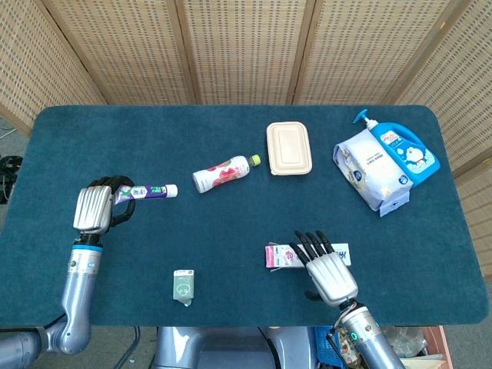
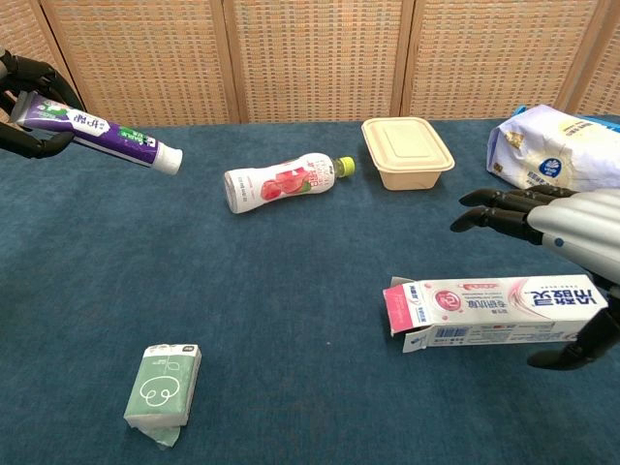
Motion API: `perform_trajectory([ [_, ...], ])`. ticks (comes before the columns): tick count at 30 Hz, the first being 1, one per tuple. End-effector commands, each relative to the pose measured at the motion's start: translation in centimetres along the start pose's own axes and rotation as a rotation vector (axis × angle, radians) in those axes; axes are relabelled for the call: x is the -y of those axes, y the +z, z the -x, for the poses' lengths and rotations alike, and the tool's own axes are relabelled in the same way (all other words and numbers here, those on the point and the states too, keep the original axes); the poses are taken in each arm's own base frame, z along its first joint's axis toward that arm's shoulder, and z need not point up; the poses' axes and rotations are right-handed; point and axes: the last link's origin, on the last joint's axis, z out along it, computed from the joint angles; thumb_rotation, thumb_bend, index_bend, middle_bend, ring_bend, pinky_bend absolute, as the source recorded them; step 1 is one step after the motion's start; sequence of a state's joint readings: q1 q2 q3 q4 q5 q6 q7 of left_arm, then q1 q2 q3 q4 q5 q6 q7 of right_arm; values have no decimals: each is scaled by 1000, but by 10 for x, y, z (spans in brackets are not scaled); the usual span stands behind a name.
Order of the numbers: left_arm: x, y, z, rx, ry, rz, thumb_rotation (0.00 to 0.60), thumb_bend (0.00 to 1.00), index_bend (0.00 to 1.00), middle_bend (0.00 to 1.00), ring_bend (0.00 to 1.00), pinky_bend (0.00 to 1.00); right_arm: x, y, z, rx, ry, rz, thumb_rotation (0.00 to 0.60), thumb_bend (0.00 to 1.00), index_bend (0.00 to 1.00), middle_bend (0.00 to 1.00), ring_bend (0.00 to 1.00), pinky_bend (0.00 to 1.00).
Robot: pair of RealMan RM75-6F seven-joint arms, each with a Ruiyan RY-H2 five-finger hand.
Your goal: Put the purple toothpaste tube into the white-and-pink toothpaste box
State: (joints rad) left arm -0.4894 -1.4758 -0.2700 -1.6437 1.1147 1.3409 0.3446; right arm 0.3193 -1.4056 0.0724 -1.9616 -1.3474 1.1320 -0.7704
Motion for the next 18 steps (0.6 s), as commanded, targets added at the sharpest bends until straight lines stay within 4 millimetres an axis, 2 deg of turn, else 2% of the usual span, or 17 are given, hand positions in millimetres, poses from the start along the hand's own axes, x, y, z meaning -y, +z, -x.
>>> perform_trajectory([
  [1, 1, 0, 0, 1, 0, -1, 600, 537, 807, 448, 359, 362, 6, 15, -2, 26, -17, 22, 600, 31, 113, 0, 0, 0],
  [12, 2, 1, -1, -4, -1, -2, 600, 536, 807, 448, 359, 362, -3, 37, 6, 95, -78, 138, 600, 36, 121, 0, 0, 0],
  [18, 3, 1, -1, -3, 2, -1, 600, 537, 807, 447, 359, 362, -2, 39, 7, 139, -163, 244, 600, 60, 121, 0, 0, 0],
])
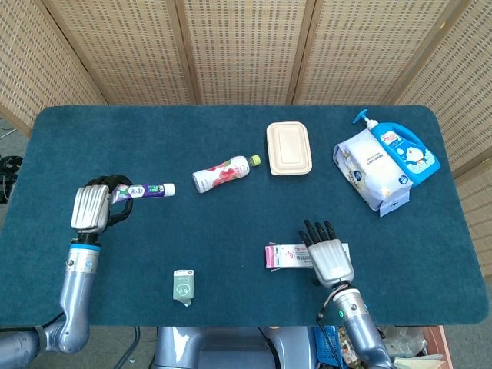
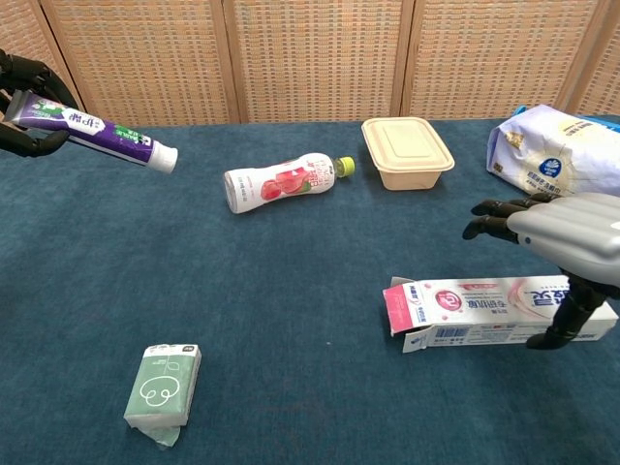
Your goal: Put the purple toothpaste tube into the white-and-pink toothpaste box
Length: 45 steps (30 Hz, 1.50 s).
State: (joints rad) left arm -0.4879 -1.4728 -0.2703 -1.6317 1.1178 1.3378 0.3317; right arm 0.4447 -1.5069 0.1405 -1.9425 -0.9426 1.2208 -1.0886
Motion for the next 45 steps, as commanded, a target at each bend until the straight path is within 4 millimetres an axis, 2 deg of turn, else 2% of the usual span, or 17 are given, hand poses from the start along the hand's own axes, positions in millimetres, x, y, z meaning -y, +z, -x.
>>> perform_trajectory([
  [1, 0, 0, 0, -1, 2, 3, 600, 537, 807, 447, 359, 362, 6, 1, -2, 29, -50, 68, 600, 66, 121, 0, 0, 0],
  [12, 5, 1, -1, -8, 5, -7, 600, 538, 807, 447, 359, 362, 15, -1, 2, 75, -61, 103, 600, 76, 127, 0, 0, 0],
  [18, 4, 0, 1, -1, 7, -4, 600, 538, 807, 448, 359, 361, 15, 5, 7, 66, -32, 89, 600, 78, 130, 0, 0, 0],
  [25, 1, -1, 3, 2, 3, 8, 600, 538, 807, 447, 359, 361, 16, 13, 11, 43, -4, 67, 600, 87, 192, 41, 0, 2],
  [29, 1, 0, 3, 1, 3, 5, 600, 537, 807, 448, 359, 361, 16, 14, 13, 41, 14, 60, 600, 90, 236, 81, 0, 40],
  [39, 5, -1, 1, 2, 3, -3, 600, 537, 807, 447, 359, 361, 16, 19, 22, 52, 23, 59, 600, 105, 266, 112, 6, 85],
  [45, 5, 0, 1, 1, 4, 0, 600, 537, 807, 448, 359, 362, 18, 21, 20, 2, 37, 50, 600, 112, 383, 236, 138, 216],
])
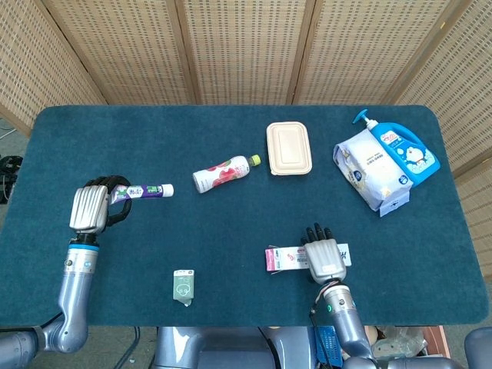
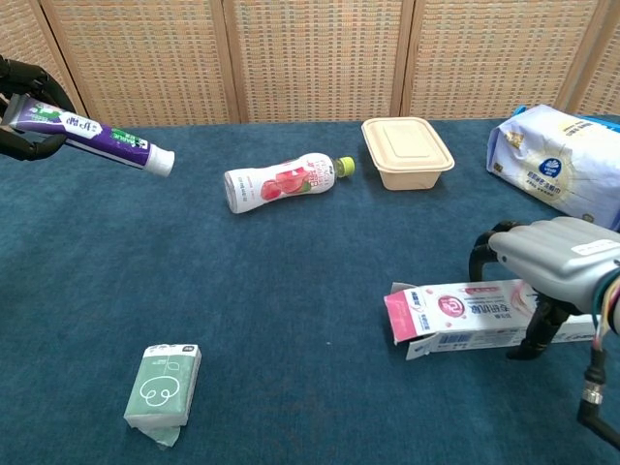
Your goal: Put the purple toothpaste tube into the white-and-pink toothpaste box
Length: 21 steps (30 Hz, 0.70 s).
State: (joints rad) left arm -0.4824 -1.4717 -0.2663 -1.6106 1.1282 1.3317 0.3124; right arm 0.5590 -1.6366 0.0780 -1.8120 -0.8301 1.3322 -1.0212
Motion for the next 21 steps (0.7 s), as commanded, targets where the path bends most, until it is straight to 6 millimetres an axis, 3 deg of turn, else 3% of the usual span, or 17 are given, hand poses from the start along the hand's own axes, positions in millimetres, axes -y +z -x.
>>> perform_trajectory([
  [1, 0, 0, 0, 2, -2, 1, 600, 538, 807, 447, 359, 362, 1, 1, -1, -32, 6, -8, 600, 116, 405, 260, 161, 236],
  [14, -2, -1, 0, 2, -11, 7, 600, 537, 807, 448, 358, 362, 0, 1, -4, -84, 29, -19, 600, 150, 595, 449, 368, 413],
  [21, -5, -2, 0, 3, -21, 18, 600, 537, 807, 448, 358, 361, 1, 1, -7, -116, 78, -39, 600, 159, 616, 467, 403, 444],
])
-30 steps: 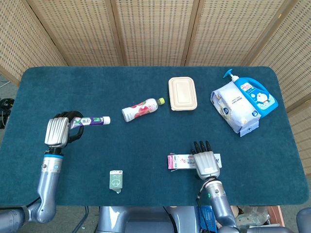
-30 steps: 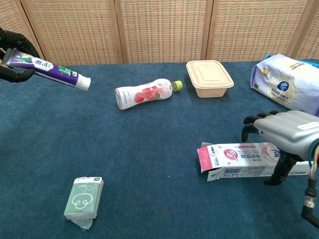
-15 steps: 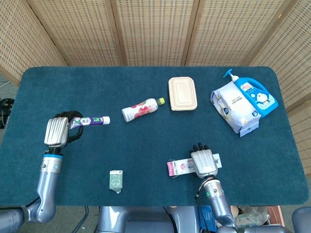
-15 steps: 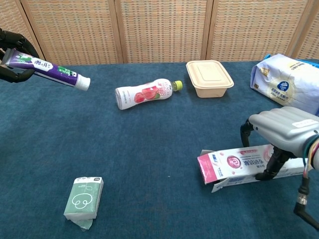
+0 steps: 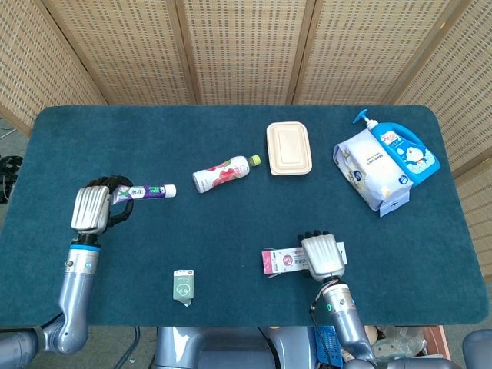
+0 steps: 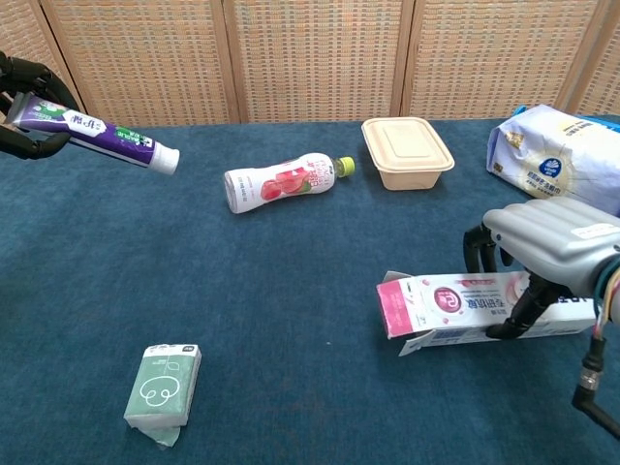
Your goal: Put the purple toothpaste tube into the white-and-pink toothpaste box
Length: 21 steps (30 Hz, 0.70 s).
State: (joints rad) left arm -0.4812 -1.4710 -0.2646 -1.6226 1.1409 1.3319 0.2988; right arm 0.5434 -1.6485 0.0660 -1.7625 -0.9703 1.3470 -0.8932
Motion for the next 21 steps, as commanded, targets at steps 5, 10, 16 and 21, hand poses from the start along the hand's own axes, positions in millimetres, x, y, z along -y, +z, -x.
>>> perform_trajectory([
  [5, -5, -2, 2, 7, -11, 18, 600, 537, 807, 447, 358, 362, -1, 0, -8, -25, 37, -4, 600, 161, 626, 479, 412, 451],
  [10, -11, -5, 4, 15, -17, 42, 600, 537, 807, 447, 359, 361, 1, 0, -16, -51, 69, 0, 600, 163, 629, 480, 413, 453],
  [16, -23, -11, 6, 26, -55, 77, 600, 537, 807, 447, 359, 362, 3, 0, -25, -83, 71, 6, 600, 166, 631, 482, 414, 455],
  [21, -36, -17, 9, 56, -113, 111, 600, 537, 807, 447, 359, 361, 6, 0, -29, -83, 86, 12, 600, 166, 631, 484, 415, 458],
])
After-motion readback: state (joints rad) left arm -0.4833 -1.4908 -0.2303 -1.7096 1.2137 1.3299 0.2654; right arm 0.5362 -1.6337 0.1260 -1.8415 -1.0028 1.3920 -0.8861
